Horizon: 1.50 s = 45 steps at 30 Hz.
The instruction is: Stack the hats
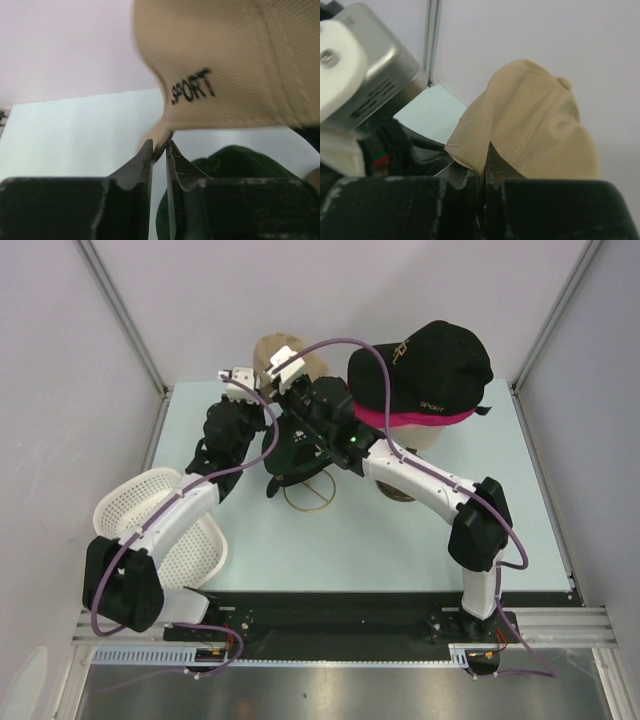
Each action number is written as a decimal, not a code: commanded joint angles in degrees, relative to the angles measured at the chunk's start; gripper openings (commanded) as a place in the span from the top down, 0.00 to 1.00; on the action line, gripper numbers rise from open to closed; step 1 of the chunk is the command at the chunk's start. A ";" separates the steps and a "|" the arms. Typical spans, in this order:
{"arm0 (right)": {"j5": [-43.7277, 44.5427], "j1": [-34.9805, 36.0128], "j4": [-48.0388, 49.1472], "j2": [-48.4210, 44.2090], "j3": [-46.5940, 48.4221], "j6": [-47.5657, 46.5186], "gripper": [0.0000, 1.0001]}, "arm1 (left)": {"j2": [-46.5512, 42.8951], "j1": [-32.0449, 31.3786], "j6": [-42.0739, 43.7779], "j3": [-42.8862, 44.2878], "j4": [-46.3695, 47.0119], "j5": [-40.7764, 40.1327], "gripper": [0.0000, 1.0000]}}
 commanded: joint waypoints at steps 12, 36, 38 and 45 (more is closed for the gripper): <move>5.76 5.15 -0.51 -12.96 -13.30 -7.93 1.00 | -24.29 0.69 -7.69 -10.40 -18.95 11.54 0.21; 15.86 13.67 -2.35 -19.03 -29.21 -13.03 0.98 | -25.56 1.57 -40.13 -6.10 -25.75 -4.36 0.13; 19.64 13.94 -2.35 -19.12 -29.57 -12.94 0.98 | -24.76 1.57 -40.40 -5.83 -24.25 -4.71 0.13; 26.59 14.12 -0.68 -18.94 -30.79 -12.33 0.94 | -21.07 1.92 -36.89 -10.04 -9.35 4.39 0.15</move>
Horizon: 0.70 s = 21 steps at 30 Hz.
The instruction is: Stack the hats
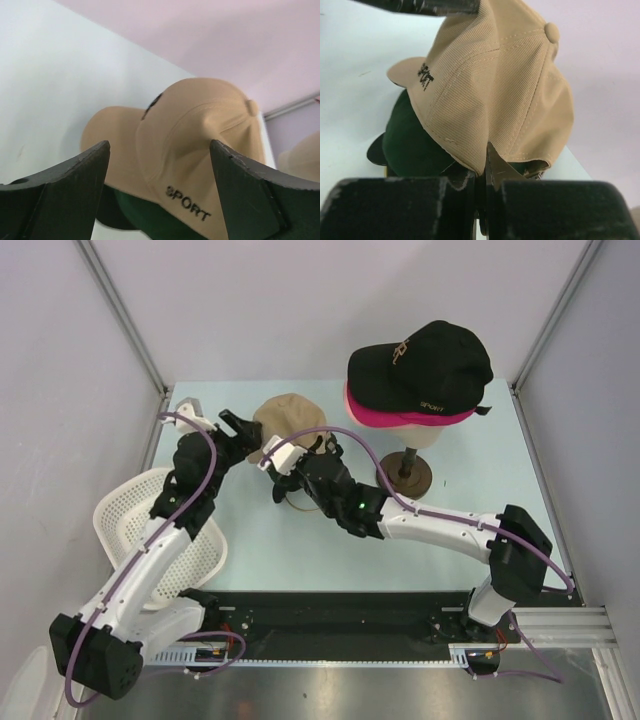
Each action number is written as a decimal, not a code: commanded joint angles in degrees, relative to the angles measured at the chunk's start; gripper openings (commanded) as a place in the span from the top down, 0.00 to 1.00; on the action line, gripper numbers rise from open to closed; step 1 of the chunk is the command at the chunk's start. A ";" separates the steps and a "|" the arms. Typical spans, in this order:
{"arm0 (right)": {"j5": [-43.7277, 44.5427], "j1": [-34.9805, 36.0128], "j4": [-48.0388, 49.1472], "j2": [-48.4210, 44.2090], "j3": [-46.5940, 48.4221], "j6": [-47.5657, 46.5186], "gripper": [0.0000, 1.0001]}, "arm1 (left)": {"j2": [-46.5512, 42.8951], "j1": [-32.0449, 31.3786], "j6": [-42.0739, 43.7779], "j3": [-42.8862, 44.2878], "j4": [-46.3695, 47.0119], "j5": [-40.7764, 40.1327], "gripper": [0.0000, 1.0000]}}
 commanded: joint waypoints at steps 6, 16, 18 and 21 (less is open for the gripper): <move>6.03 0.43 0.36 -4.55 -1.84 2.87 0.57 | 3.75 0.50 5.35 -6.34 23.97 19.80 0.30; 6.99 0.61 -8.41 -14.65 -5.36 12.70 0.25 | 7.36 0.50 6.49 -5.98 24.24 25.27 0.37; 5.95 -0.44 -10.36 -17.36 -3.44 18.39 0.25 | 7.01 0.50 6.31 -6.86 24.33 26.41 0.37; 3.40 -3.42 -18.70 -17.30 3.06 28.74 0.27 | 5.96 0.41 5.26 -7.92 24.24 27.47 0.38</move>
